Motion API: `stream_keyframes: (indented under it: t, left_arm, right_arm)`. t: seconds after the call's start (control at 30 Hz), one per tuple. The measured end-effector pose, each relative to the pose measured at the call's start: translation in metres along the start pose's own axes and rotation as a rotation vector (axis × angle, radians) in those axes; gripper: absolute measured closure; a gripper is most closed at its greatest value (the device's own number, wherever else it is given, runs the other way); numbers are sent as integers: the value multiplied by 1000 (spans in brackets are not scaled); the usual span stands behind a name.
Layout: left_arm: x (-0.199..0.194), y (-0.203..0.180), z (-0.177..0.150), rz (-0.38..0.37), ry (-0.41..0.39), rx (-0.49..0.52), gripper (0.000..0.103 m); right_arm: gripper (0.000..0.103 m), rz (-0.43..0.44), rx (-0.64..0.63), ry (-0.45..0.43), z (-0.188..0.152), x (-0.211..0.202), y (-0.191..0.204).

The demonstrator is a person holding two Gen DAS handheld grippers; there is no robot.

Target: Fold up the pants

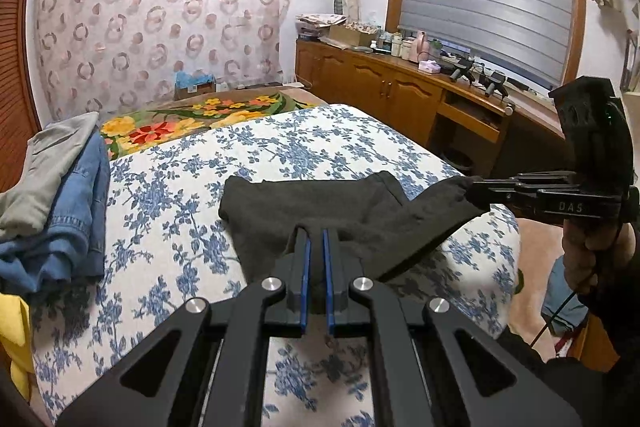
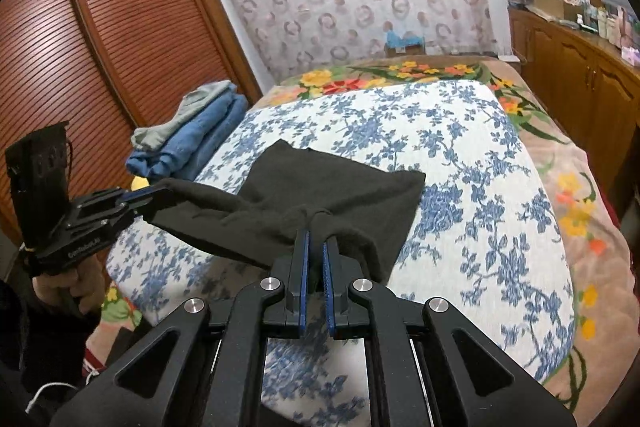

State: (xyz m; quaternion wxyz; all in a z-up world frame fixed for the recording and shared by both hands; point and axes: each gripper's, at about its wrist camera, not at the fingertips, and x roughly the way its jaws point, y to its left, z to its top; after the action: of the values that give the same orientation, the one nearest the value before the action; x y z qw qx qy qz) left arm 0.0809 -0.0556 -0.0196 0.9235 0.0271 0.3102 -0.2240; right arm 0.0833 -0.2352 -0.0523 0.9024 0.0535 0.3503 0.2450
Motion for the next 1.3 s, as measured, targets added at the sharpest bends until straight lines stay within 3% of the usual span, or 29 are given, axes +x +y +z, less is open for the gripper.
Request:
stream_keyframes:
  t: [0.5,0.8,0.9,1.0,1.17,1.3]
  left_arm:
    - [65,32,38,39,47,-22,100]
    - [105,46,44,33,113,-41,98]
    - [106,49,45,34,108,-45,90]
    - [101,54,46,52,101,-40,68]
    - [84,66,43,46,85,-65,66]
    - [79,69,34,39,104,-60,66]
  right_arm:
    - [99,-24,-30,4,45,50,-31]
    - [99,-48,-1,74,52,88,-55]
    - [97,-64,10,77,52,94,-61]
    - [87,-112,-1,61,56,95,-64]
    - [78,-124,-45,30,54,79,-61]
    - [70,-103,-105,55,44,75,-52]
